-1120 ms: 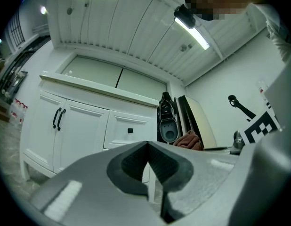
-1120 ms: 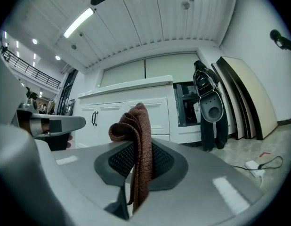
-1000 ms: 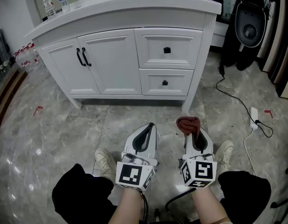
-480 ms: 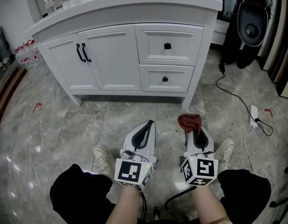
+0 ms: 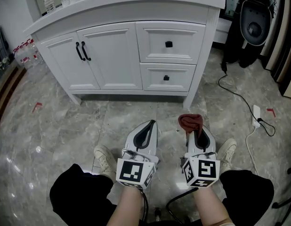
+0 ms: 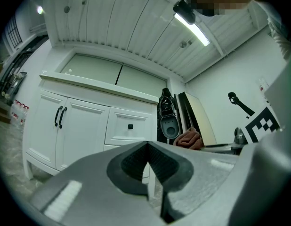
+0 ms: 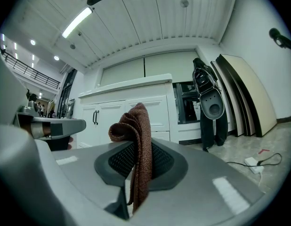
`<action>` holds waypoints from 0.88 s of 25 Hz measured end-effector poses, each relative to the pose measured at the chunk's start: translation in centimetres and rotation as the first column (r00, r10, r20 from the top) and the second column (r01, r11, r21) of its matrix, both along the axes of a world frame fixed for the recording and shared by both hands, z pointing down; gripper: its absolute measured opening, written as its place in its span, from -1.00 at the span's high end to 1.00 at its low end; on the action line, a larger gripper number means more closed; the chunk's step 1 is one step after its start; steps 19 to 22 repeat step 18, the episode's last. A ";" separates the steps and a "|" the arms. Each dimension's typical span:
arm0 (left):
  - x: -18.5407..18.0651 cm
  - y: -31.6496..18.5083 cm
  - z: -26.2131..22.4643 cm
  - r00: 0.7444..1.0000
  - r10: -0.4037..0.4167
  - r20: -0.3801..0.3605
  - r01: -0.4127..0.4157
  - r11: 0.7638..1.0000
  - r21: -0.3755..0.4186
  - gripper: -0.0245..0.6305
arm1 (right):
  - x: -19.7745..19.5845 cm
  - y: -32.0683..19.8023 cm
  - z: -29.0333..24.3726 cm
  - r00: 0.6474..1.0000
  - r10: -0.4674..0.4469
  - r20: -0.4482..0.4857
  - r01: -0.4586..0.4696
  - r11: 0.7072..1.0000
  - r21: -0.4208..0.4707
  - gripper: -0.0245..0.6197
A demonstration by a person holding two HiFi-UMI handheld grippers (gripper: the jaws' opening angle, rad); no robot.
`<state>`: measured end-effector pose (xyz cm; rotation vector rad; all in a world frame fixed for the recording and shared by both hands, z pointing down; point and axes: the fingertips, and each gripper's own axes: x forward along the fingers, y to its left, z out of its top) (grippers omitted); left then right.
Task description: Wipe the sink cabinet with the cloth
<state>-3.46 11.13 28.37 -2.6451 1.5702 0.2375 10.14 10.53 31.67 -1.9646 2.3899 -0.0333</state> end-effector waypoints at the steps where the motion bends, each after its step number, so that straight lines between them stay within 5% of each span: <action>1: 0.0 0.0 0.1 1.000 0.001 0.001 -0.001 1.000 0.001 0.92 | 0.0 0.0 0.0 1.000 0.000 0.005 0.000 1.000 -0.003 0.67; 22: 0.5 0.0 0.3 1.000 0.005 0.013 -0.005 1.000 -0.013 0.92 | 0.0 0.0 0.3 1.000 -0.001 0.030 0.001 1.000 -0.015 0.67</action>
